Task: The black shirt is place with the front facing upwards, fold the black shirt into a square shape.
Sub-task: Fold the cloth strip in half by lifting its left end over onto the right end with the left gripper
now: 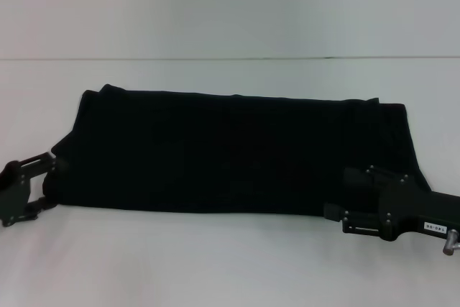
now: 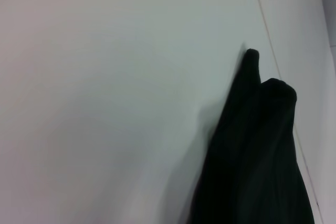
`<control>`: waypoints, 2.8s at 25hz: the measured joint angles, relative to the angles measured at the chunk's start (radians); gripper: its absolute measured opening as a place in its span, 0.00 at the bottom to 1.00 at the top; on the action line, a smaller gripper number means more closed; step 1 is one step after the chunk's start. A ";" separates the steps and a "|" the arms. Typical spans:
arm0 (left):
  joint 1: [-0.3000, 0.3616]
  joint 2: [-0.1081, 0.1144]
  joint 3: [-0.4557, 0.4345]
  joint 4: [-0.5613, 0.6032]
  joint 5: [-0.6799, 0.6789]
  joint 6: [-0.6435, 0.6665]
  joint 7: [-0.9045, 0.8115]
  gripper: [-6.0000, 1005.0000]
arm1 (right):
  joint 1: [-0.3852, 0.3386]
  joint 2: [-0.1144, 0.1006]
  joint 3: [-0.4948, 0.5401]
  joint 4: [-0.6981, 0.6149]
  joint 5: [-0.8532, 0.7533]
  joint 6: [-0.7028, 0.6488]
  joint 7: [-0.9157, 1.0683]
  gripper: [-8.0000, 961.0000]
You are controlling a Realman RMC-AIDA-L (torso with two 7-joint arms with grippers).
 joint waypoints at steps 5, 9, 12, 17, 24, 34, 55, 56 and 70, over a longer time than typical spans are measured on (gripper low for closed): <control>-0.030 -0.009 0.017 -0.002 0.008 -0.030 0.011 0.87 | 0.000 0.000 -0.001 0.005 0.000 -0.003 0.000 0.97; -0.040 -0.010 0.030 0.001 0.011 -0.042 0.017 0.87 | 0.000 0.001 -0.002 0.010 0.000 -0.003 0.000 0.97; -0.044 -0.009 0.048 0.008 0.019 -0.051 0.019 0.87 | 0.000 0.002 -0.002 0.010 0.000 -0.004 0.001 0.97; -0.046 -0.014 0.050 0.026 0.014 -0.055 0.069 0.65 | 0.000 0.002 -0.017 0.010 0.000 -0.003 0.002 0.97; -0.063 -0.015 0.063 0.027 0.020 -0.060 0.081 0.38 | -0.001 0.002 -0.052 0.007 0.000 0.000 -0.007 0.96; -0.074 -0.017 0.076 0.038 0.015 -0.131 0.087 0.07 | 0.002 -0.001 -0.048 0.003 0.000 0.005 -0.005 0.96; -0.156 0.044 -0.019 0.100 -0.069 -0.113 0.119 0.02 | -0.020 -0.002 0.013 0.011 0.009 0.046 0.002 0.96; -0.174 0.040 -0.016 0.102 -0.089 -0.082 0.125 0.02 | -0.027 -0.002 0.021 0.012 0.009 0.049 0.002 0.96; -0.436 -0.165 0.156 0.103 -0.143 0.102 0.159 0.02 | -0.110 0.001 0.072 0.014 0.008 0.079 -0.007 0.96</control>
